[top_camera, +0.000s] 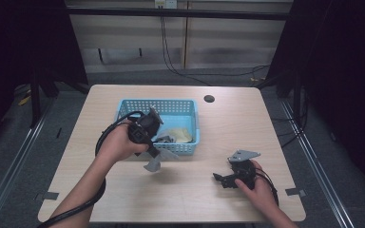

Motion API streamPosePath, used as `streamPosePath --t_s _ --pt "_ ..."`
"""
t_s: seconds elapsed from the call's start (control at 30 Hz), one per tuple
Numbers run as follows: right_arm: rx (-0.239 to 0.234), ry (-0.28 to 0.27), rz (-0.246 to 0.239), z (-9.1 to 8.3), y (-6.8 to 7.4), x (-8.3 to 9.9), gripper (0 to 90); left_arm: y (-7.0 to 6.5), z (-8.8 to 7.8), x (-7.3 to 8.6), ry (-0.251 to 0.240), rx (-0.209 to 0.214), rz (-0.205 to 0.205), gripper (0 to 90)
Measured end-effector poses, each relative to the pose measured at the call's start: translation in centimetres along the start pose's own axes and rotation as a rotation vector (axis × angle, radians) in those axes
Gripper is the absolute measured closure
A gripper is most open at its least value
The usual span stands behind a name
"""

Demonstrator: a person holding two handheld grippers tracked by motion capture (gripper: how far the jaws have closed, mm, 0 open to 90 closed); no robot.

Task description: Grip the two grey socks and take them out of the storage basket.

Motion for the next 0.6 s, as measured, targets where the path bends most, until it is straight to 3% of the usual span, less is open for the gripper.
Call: streamPosePath --t_s 0.37,0.6 --pt "0.000 0.002 -0.002 0.0 0.0 0.0 11.5 -0.2 2.5 0.7 0.001 0.004 -0.015 87.6" --pt "0.000 0.001 -0.003 0.0 0.0 0.0 11.5 -0.4 3.9 0.9 0.004 -0.007 0.002 86.4"
Point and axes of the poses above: each handheld gripper's, and its own axes: z roughly forward along the jaws, x roughly out of its underside, y roughly to its left, the point moved 6 cm from there along z, roughly forward along the jaws, and after that the axes turned 11 degrees about -x, right-handed, at the moved point
